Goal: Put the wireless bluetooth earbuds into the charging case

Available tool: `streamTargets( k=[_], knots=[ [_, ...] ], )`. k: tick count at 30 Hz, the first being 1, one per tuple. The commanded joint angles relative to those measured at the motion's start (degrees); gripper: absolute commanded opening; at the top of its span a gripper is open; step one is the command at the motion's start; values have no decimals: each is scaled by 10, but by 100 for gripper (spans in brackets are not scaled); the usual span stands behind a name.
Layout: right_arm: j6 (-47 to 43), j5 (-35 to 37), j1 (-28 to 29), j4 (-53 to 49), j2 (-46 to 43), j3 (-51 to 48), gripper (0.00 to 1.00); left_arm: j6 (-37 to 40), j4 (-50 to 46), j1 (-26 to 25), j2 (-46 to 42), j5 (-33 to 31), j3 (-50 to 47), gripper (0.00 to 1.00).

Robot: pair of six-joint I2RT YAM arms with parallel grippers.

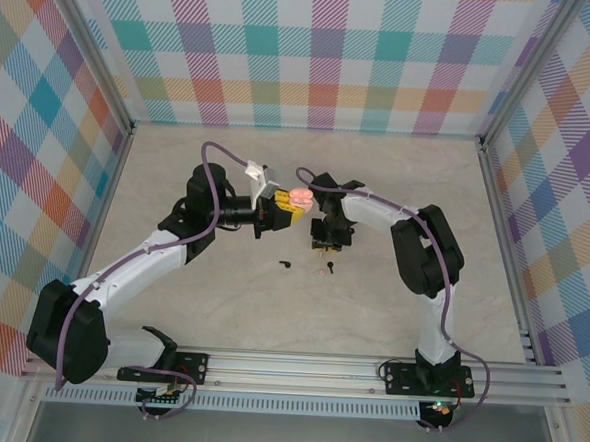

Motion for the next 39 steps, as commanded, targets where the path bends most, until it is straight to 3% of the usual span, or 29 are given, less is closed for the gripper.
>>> streamTargets(
  k=[1,19,39],
  knots=[
    [-20,11,4,-4,20,19,26,4,-2,5,-18,7,2,10],
    [-114,-1,-14,-17,68,115,28,5,-5,5,-26,4,-2,10],
    [-89,19,-13,-81,117,167,36,6,-7,5,-26,2,-4,9]
  ],
)
